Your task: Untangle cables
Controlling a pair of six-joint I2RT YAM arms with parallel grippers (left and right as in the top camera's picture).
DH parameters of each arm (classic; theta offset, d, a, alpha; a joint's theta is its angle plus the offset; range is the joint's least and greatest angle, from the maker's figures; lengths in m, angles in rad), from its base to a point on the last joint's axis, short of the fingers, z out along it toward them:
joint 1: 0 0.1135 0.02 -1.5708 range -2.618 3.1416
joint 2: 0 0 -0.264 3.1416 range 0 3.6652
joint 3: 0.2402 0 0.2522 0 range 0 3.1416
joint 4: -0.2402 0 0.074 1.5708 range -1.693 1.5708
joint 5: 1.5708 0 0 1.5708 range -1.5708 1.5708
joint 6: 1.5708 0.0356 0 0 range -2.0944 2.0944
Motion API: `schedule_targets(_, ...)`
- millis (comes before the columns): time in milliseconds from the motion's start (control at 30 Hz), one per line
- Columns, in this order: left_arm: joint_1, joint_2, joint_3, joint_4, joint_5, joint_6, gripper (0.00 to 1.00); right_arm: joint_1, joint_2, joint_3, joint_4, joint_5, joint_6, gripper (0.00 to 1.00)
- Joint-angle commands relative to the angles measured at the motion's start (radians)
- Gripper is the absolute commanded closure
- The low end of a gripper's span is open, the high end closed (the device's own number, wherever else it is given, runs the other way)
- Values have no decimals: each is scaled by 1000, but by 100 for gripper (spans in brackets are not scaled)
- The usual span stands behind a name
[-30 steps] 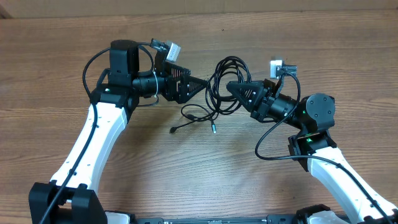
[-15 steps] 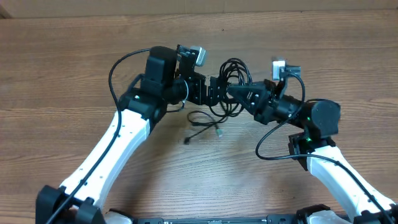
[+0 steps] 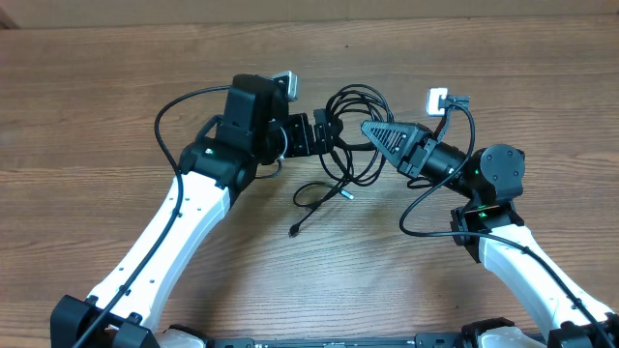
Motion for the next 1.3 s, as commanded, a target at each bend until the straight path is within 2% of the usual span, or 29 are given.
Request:
schedule_targets(0,120,18,-13,-24,-47,-82,1,-22,-44,24,-11,85,0,96)
schedule_targets(100,200,18,-13,-53,14,-155,0,-32,-44,24,-19,105,1,96)
schedule_targets(233,277,18,-13,-33,214,-152,0,-35,-44,24,-40,127,1,96)
schedule_targets(400,269,18,-14,-56,294,-114,0,-35,-44,24,-50,146,2,96)
schedule_targets(567,216,18,-16,-89,298,-92,1,-35,-44,24,-50,144,5,96)
schedule_targets(767,192,18,-16,12,339,75,0,-35,-44,24,-64,121,13,96)
schedule_targets(833,174,18,-16,14,343,131,0,-35,-44,24,-72,152,95,96)
schedule_targets(933,141,18,-17,-1,318,137,0,-35,-44,24,-72,217,222,96)
schedule_targets(1033,110,18,-17,1,259,142,0,-35,-44,24,-72,222,240,96)
schedule_targets(1100,87,18,-17,1,228,214,0,-35,-44,24,-73,216,240,96)
schedule_targets(1133,65,18,-17,4,205,290,0,-35,-44,24,-73,216,240,96)
schedule_targets(1167,53,18,-17,18,203,301,0,-35,-44,24,-79,216,240,96)
schedule_targets(1233,46,18,-17,62,195,200,0,-35,-44,24,-109,217,240,96)
schedule_targets(1267,49,18,-17,71,192,53,0,-35,-44,24,-120,216,240,96)
